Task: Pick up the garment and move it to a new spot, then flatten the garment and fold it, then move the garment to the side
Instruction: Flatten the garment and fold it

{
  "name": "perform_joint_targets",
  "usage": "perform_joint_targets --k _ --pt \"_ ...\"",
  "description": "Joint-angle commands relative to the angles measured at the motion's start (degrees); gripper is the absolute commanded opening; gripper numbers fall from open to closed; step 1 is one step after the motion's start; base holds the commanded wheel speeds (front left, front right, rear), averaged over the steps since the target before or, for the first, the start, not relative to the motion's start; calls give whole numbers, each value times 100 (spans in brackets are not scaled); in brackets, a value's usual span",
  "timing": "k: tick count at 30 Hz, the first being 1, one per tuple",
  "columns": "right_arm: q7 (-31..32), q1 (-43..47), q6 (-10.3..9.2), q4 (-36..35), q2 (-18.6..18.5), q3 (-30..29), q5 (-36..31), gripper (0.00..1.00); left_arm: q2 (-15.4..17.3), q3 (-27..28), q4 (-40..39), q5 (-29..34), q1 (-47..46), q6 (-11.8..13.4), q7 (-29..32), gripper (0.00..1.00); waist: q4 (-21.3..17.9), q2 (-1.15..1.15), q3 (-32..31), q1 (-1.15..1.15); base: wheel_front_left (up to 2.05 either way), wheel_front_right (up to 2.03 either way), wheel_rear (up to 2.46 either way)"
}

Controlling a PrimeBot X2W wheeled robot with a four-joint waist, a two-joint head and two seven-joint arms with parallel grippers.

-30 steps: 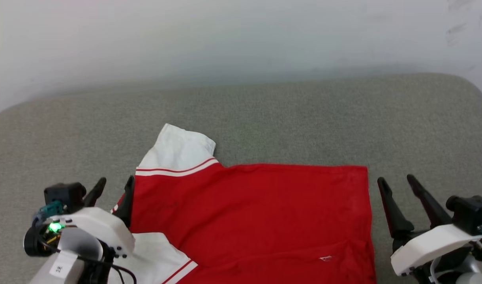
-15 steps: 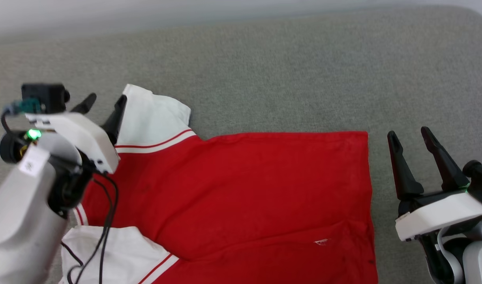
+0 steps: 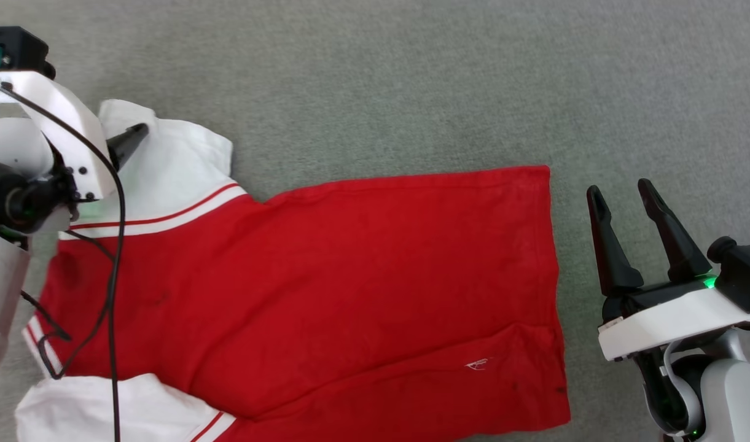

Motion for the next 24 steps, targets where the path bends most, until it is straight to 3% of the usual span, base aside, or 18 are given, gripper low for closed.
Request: perform_joint_targets --k 1,6,7,9,18,24 --pt "-52 -95 -3 44 34 13 29 100 47 -43 109 -13 -92 20 167 100 -115 0 135 -1 0 0 0" --pt "-126 -133 -3 154 62 7 102 100 51 -267 435 -83 -68 84 899 100 -185 0 244 -1 0 0 0" --pt "-119 -148 -3 174 66 -8 127 100 39 -316 469 -111 -41 95 1049 55 -185 0 268 -1 0 0 0" --pt "-95 -164 -3 200 71 -11 171 100 2 -416 504 -117 2 122 1269 0 -179 0 307 -1 0 0 0" --pt "292 -437 -3 401 -204 67 773 100 -81 -479 492 77 -173 118 940 0 -106 0 369 -1 0 0 0" --pt "1500 -857 -3 859 -900 187 1391 100 -84 -365 286 121 -384 31 507 0 55 0 139 -1 0 0 0"
